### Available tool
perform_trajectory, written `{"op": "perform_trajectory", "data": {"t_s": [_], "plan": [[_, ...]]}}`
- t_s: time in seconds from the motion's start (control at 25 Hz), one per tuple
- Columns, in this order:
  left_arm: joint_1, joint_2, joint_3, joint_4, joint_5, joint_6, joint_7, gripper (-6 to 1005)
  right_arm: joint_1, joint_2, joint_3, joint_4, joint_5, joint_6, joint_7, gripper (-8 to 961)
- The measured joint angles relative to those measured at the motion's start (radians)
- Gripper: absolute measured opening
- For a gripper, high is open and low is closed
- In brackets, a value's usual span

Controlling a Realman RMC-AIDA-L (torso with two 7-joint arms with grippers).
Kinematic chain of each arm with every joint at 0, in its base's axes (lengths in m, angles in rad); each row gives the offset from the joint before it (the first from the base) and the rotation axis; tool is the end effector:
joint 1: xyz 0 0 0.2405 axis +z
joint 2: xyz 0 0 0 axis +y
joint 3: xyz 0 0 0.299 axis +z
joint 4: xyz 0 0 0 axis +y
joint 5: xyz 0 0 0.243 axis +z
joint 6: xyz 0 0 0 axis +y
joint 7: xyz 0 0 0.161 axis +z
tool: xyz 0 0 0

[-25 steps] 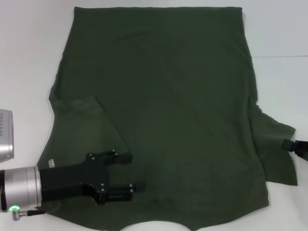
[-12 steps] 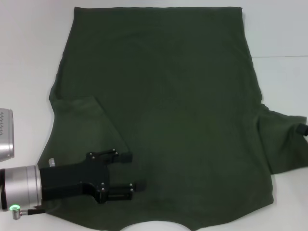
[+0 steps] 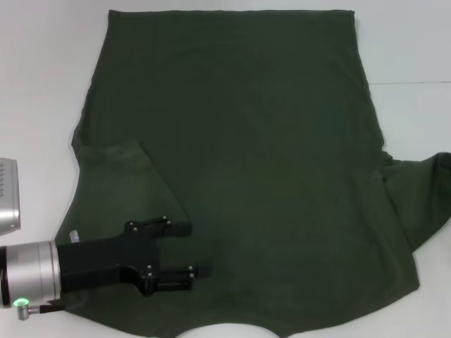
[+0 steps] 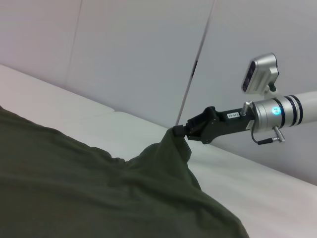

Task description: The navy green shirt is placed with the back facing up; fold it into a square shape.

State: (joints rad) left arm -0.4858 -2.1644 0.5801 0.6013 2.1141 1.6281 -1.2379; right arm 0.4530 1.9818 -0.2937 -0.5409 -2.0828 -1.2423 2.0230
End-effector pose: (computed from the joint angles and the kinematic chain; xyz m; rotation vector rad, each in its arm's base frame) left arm -0.3140 0.3354 -0.0792 -2.7829 -0.6215 -0.7874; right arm 0.4362 0.3820 0.0465 -1.7497 1.6506 0.8482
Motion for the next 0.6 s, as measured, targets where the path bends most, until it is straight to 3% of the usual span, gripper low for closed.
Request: {"op": "perform_trajectory", "data": {"t_s": [0.6], "plan": [[0.0,0.0,0.0,0.0,0.001,-0.015,0.0,859,0.067,-0.024,-0.075,0.005,-0.005,0.101,-0.018,21]]}}
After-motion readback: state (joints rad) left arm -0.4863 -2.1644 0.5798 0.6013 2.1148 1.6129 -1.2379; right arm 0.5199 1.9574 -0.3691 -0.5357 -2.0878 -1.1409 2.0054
